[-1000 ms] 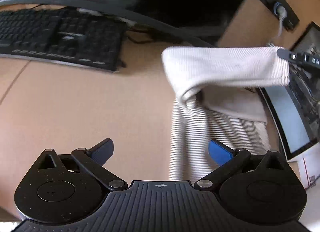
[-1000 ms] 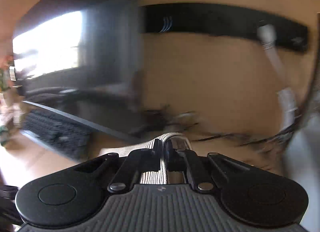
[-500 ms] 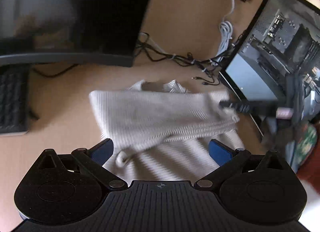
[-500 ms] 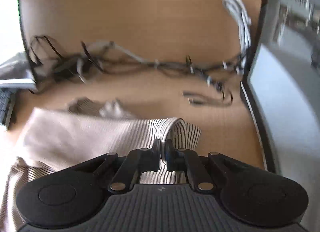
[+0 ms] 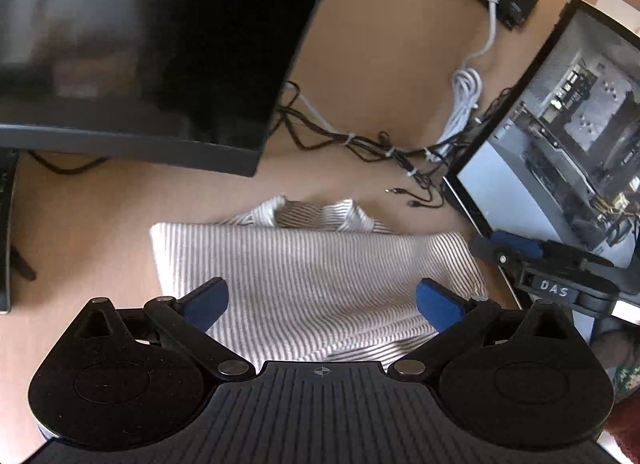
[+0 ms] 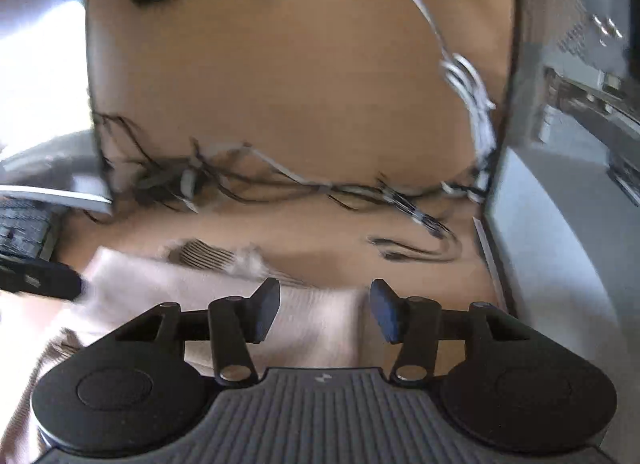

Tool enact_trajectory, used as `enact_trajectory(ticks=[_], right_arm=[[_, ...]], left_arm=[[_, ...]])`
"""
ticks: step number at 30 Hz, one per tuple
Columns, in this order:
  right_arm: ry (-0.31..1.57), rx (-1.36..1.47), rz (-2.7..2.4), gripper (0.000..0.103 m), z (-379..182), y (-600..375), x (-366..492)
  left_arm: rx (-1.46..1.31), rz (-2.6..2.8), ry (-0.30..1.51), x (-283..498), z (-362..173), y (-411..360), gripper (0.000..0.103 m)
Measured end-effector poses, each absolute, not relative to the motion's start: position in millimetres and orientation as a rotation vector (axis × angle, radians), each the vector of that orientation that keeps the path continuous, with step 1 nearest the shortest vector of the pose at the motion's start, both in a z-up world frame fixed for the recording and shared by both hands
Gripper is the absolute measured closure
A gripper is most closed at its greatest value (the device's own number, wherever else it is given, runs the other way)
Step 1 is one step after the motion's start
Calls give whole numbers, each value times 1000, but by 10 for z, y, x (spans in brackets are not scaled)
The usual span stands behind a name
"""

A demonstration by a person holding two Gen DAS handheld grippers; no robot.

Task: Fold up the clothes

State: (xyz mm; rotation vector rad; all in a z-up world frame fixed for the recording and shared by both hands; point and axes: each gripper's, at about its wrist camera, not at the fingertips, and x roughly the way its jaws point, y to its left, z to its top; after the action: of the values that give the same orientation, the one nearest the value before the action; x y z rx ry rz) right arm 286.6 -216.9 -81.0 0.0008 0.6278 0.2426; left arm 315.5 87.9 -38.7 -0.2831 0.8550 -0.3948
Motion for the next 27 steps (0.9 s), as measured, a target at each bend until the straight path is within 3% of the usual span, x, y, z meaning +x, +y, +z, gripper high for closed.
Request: enact_trajectory(ticks=[5,8,16,21,27], right_arm=[[779,87,275,53,-1127,-2049,3006],[774,80,284,53,-1335,-2081,2957],[789,44,289,51,-1244,-2042,2971],[706,20,262,51,-1009,-2033,3020],[803,10,229,52,-1215,-2061,3406]], left_arm=[[-239,-363,940,3190,-668,794,1],[-224,-336,965,3181,-772,844,1],[-233,-297,926,3180,-634,960,3],[-251,-356,877,3153,-475,840,5],[-223,-318,956,3320,-737,661,11]])
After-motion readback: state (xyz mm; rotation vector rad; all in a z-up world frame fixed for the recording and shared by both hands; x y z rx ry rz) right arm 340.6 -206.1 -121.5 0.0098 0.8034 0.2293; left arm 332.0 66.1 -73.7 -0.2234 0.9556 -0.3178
